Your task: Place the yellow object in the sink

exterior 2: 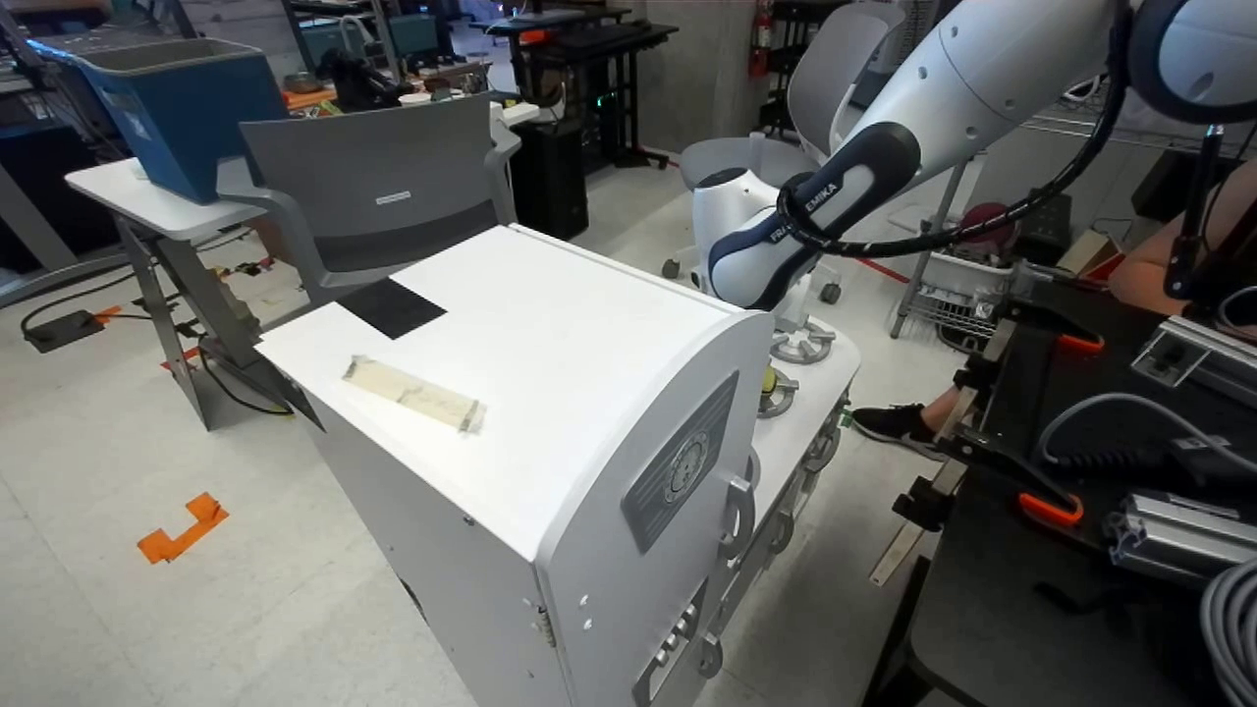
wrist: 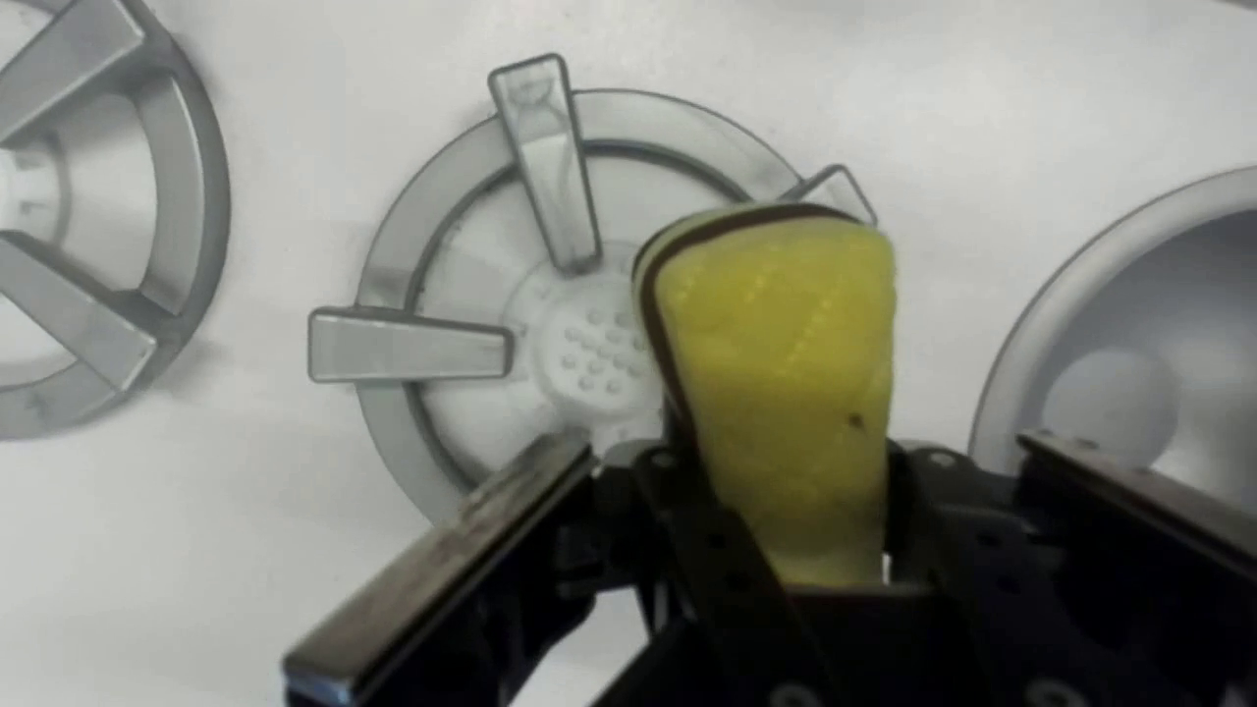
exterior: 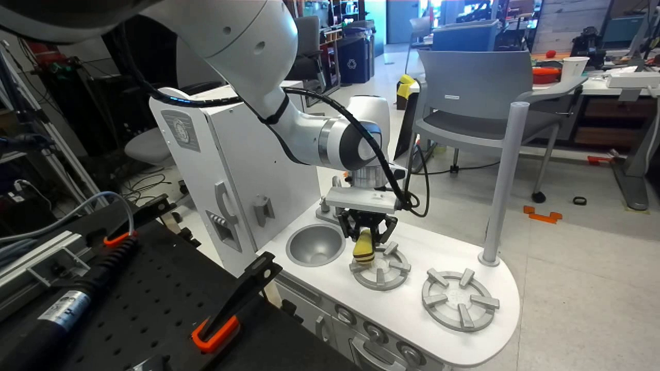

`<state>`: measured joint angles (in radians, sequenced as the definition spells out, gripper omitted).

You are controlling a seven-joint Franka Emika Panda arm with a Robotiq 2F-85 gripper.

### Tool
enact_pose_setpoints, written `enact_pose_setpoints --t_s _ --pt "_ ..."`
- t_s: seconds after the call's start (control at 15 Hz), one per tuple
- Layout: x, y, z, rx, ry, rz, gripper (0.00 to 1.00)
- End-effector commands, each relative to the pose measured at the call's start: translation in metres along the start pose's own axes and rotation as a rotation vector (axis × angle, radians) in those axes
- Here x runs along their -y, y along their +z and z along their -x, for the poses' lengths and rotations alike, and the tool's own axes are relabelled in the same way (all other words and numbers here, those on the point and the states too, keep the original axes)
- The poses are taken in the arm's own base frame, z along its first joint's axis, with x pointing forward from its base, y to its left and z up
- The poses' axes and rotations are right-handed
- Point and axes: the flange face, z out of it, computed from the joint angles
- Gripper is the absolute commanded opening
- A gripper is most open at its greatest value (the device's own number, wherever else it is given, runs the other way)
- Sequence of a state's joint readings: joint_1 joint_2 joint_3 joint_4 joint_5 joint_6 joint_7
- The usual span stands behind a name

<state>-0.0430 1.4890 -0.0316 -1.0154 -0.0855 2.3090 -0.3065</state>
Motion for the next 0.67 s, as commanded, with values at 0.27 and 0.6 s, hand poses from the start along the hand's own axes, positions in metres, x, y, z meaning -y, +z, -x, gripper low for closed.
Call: enact_pose_setpoints --t_s 0.27,0.6 --pt "0.077 -0.014 -0.004 0.02 -0.321 -0.14 0.04" --pt "0.119 0.003 -0.012 -0.028 -0.495 -0.212 0.04"
